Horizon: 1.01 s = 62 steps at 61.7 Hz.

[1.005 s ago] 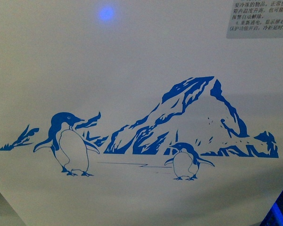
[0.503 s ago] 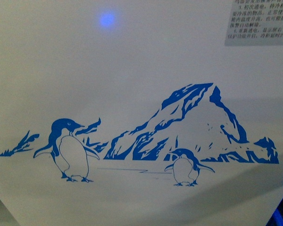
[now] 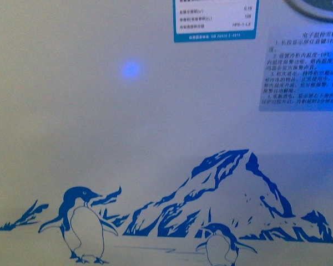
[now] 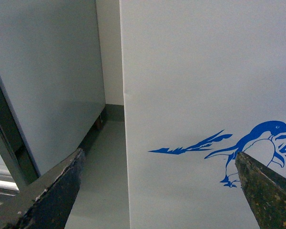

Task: Put drink in fridge

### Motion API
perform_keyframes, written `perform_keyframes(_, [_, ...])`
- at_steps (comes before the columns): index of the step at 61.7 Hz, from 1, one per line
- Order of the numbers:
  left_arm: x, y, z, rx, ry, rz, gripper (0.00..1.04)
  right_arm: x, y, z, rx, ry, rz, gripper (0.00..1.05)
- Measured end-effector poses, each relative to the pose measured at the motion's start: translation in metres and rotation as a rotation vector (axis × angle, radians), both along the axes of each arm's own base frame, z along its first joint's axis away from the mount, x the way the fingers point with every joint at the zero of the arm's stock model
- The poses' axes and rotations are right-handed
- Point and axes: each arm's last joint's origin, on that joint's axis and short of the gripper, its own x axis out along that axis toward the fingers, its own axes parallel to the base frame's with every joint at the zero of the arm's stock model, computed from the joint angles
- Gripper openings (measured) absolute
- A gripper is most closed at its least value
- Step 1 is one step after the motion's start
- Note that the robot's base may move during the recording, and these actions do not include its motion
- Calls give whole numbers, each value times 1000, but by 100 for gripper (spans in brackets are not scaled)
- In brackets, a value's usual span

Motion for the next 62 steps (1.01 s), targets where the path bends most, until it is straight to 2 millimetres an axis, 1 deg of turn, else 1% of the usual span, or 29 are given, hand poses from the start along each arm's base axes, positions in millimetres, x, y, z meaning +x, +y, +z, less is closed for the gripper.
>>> perform_keyframes(4, [0, 0, 0, 0, 0, 0, 97, -9, 1, 23, 9, -44, -3, 47])
perform_keyframes(5, [0, 0, 0, 0, 0, 0, 97, -13, 1, 34, 13, -64, -1, 47])
perform_keyframes(10, [0, 0, 0, 0, 0, 0, 97, -25, 0, 63, 20, -118, -3, 47])
perform_keyframes(11, [0, 0, 0, 0, 0, 0, 97, -30, -1, 74, 24, -142, -6, 47])
perform_keyframes(14, [0, 0, 0, 0, 0, 0, 97, -37, -2, 90, 31, -176, -9, 47])
perform_keyframes(15, [0, 0, 0, 0, 0, 0, 97, -42, -3, 101, 33, -200, -11, 46])
perform_keyframes(21, [0, 0, 0, 0, 0, 0, 97, -58, -5, 133, 43, -275, -14, 46])
perform_keyframes(22, [0, 0, 0, 0, 0, 0, 97, -63, -5, 143, 45, -299, -14, 46])
perform_keyframes(28, [0, 0, 0, 0, 0, 0, 97, -81, -4, 171, 55, -366, -14, 46])
perform_keyframes(29, [0, 0, 0, 0, 0, 0, 97, -87, -3, 179, 58, -386, -11, 46])
perform_keyframes(34, [0, 0, 0, 0, 0, 0, 97, -102, -1, 198, 72, -436, -1, 46])
perform_keyframes(35, [0, 0, 0, 0, 0, 0, 97, -108, 0, 205, 76, -455, 4, 46])
perform_keyframes(40, [0, 0, 0, 0, 0, 0, 97, -122, 3, 220, 83, -498, 20, 46])
perform_keyframes(42, [0, 0, 0, 0, 0, 0, 97, -130, 5, 228, 89, -524, 29, 46])
perform_keyframes(45, [0, 0, 0, 0, 0, 0, 97, -148, 9, 242, 100, -574, 42, 46])
perform_keyframes(49, [0, 0, 0, 0, 0, 0, 97, -167, 10, 254, 103, -625, 42, 46])
perform_keyframes(52, [0, 0, 0, 0, 0, 0, 97, -185, 13, 263, 99, -673, 35, 46])
perform_keyframes(57, [0, 0, 0, 0, 0, 0, 97, -202, 18, 266, 99, -714, 20, 46])
perform_keyframes(60, [0, 0, 0, 0, 0, 0, 97, -210, 23, 265, 102, -729, 18, 46])
perform_keyframes(62, [0, 0, 0, 0, 0, 0, 97, -219, 29, 262, 108, -741, 28, 46])
